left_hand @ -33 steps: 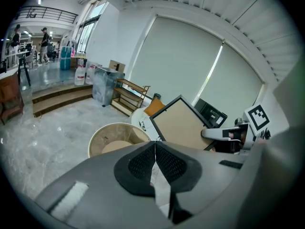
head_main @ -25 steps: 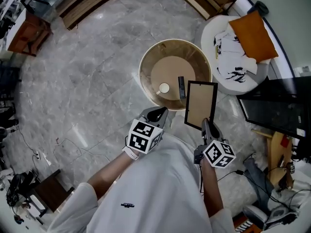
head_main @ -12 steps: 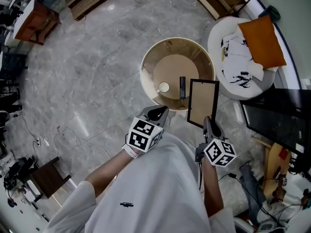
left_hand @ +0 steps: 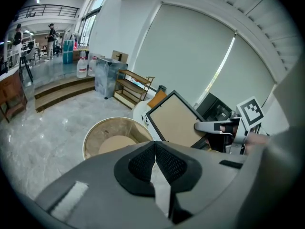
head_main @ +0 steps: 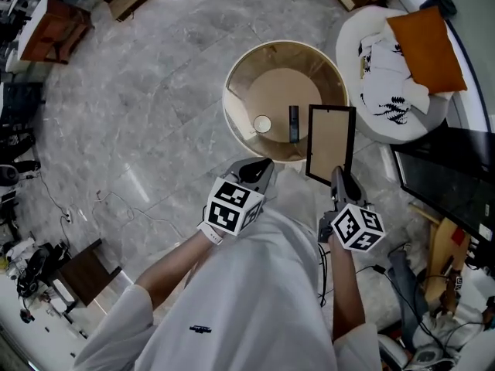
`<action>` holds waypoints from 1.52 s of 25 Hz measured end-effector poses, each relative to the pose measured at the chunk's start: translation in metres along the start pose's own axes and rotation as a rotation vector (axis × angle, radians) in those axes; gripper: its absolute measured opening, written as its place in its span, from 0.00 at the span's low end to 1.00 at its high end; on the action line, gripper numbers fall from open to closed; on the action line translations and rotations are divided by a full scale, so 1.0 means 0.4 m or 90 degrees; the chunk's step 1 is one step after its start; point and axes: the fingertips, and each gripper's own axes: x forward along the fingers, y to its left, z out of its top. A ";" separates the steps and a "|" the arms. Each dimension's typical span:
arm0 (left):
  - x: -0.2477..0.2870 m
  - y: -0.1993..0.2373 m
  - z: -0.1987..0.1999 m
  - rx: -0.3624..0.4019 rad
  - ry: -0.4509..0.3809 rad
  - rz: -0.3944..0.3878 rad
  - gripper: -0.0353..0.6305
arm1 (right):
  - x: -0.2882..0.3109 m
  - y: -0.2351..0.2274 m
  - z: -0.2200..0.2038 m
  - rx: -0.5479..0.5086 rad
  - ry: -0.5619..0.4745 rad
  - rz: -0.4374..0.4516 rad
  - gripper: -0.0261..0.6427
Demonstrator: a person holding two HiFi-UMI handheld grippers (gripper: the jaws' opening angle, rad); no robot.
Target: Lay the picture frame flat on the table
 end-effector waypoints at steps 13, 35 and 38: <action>0.162 0.079 -0.019 -0.031 0.007 0.038 0.06 | 0.199 -0.110 -0.007 -0.024 0.039 -0.013 0.10; 0.484 0.230 -0.175 -0.127 0.043 0.101 0.06 | 0.549 -0.301 -0.115 -0.060 0.104 0.009 0.10; 0.525 0.246 -0.190 -0.135 0.046 0.100 0.06 | 0.601 -0.327 -0.137 -0.065 0.113 0.015 0.10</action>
